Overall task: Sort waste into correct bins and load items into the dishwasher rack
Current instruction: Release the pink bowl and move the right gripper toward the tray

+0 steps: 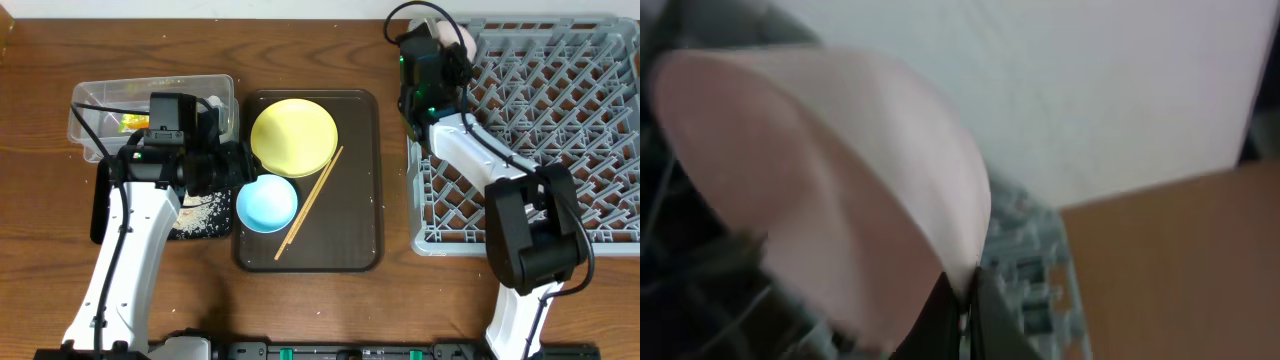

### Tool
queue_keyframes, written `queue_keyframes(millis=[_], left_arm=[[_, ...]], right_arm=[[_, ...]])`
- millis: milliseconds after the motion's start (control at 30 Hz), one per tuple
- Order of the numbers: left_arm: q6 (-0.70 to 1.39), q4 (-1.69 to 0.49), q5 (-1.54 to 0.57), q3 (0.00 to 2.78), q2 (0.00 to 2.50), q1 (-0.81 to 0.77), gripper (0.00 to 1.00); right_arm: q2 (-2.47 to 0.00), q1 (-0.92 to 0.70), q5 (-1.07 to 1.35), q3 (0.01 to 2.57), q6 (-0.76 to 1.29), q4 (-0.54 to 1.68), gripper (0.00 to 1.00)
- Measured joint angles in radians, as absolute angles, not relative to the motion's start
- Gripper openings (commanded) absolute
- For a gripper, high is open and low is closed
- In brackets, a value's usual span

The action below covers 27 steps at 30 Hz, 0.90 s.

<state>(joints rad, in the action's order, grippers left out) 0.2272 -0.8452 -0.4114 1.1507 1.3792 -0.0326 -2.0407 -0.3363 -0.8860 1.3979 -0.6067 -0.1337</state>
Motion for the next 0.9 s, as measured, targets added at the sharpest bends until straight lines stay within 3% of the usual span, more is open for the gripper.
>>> queue_keyframes(millis=[267,567,767,900], left_arm=[[0.227,-0.846,-0.411,1.151,1.379,-0.033,0.66],[0.227,-0.846,-0.411,1.151,1.379,-0.033,0.66],[0.227,-0.855,-0.403,1.151,1.379,-0.033,0.66],[0.237,-0.918,-0.31,1.151,1.379,-0.033,0.71]], right_arm=[[-1.99,-0.345,-0.85,1.397,-0.284,0.177,0.05],[-1.791,-0.347,-0.595,1.395,-0.102,0.4,0.42],[-1.682,-0.366,-0.233,1.395,-0.062,0.442,0.43],[-1.689,-0.412,-0.01,1.395,0.011,0.48,0.47]])
